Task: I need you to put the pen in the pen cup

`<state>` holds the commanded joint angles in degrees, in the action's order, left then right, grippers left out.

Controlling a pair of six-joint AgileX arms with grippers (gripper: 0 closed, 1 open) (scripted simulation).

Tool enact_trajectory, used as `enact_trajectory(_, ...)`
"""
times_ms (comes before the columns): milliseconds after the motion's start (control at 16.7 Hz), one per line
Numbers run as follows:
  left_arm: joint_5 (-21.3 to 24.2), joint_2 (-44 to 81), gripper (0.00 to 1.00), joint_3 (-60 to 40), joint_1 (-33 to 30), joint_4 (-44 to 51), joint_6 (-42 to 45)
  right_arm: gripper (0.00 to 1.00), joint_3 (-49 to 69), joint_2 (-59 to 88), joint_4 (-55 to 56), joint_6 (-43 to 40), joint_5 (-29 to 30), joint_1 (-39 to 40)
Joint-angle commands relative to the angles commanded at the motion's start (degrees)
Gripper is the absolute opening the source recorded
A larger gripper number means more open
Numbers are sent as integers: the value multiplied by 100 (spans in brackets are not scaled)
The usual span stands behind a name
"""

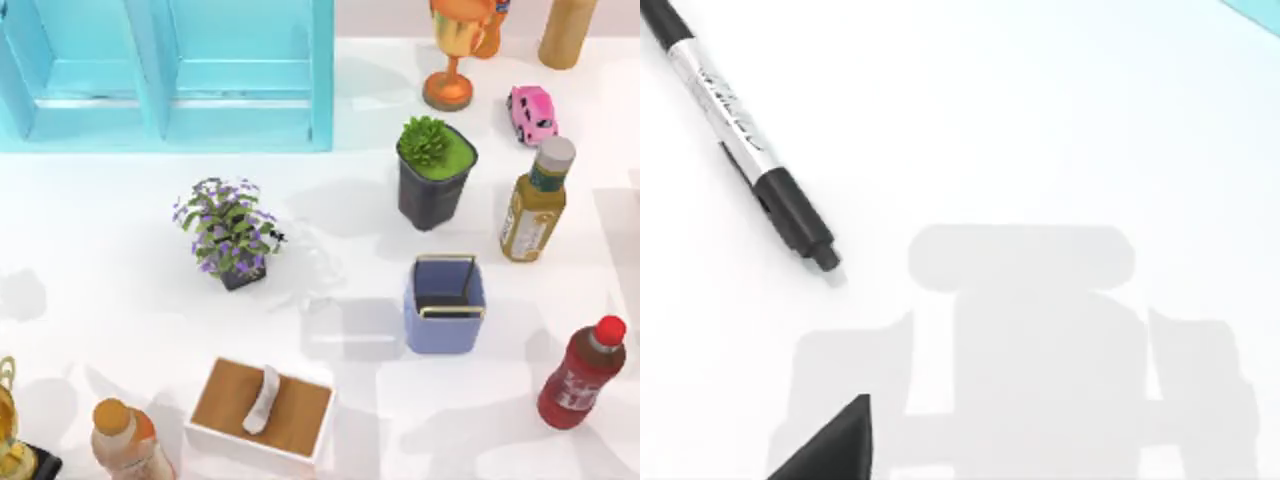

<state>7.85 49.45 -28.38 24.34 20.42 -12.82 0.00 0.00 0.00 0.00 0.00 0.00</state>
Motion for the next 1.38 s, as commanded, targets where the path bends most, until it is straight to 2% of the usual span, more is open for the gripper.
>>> enact_trajectory(300, 662, 2877, 100, -1516, 1163, 1057, -398, 100, 0, 0, 0, 0, 0, 0)
enact_trajectory(600, 1438, 4725, 100, -2949, 2045, 1848, -445, 100, 0, 0, 0, 0, 0, 0)
enact_trajectory(1020, 2423, 6190, 100, -4411, 2666, 2372, -176, 100, 0, 0, 0, 0, 0, 0)
enact_trajectory(1380, 2599, 6327, 100, -4637, 2733, 2423, -102, 100, 0, 0, 0, 0, 0, 0)
